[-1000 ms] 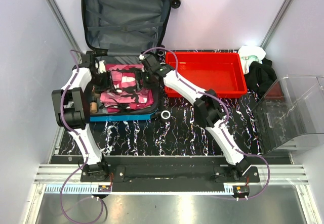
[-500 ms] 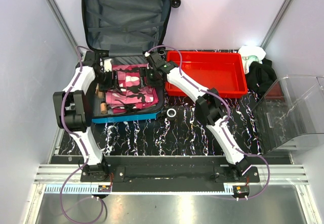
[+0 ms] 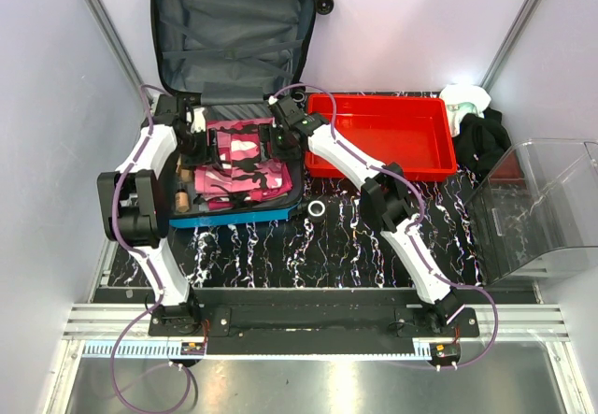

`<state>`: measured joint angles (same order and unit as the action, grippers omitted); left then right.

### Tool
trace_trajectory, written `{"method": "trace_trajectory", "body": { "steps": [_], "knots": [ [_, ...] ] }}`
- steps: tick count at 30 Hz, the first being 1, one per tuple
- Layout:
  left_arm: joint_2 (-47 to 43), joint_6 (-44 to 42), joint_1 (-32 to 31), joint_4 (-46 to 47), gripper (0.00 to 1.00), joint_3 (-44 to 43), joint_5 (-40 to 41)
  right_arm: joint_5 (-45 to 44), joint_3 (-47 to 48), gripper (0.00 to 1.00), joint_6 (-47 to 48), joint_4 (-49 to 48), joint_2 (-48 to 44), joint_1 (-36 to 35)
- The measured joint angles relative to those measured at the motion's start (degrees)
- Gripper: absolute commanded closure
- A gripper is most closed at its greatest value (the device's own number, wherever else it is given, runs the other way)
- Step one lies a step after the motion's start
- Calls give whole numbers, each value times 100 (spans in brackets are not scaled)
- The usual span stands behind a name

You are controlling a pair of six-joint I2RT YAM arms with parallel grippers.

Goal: Open, take out, and arrange the luggage

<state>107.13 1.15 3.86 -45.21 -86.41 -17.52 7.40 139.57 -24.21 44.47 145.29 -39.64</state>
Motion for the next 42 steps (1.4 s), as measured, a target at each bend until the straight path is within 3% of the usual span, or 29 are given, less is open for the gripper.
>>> {"method": "trace_trajectory", "body": {
  "steps": [5,16,30,32,34,35,39,42],
  "knots": [
    [26,181,101,114,26,37,352,-190,4,23,-118,39,-4,-7],
    [101,350,105,391,38,164,68,-299,909,20,-424,815,264,61],
    [236,365,-7,345,43,39,-282,892,1165,24,-492,610,848,111],
    [256,369,2,361,51,37,-428,1027,1204,32,-476,616,872,142],
    [264,385,2,389,58,39,-535,1080,1220,47,-446,614,887,153],
    [269,387,2,404,67,39,-586,1091,1226,56,-428,614,898,157],
    [269,389,2,431,89,9,-833,1163,1237,57,-391,595,903,173],
    [275,376,0,323,94,-125,-999,1163,1237,54,-350,584,903,173]
  ]
}}
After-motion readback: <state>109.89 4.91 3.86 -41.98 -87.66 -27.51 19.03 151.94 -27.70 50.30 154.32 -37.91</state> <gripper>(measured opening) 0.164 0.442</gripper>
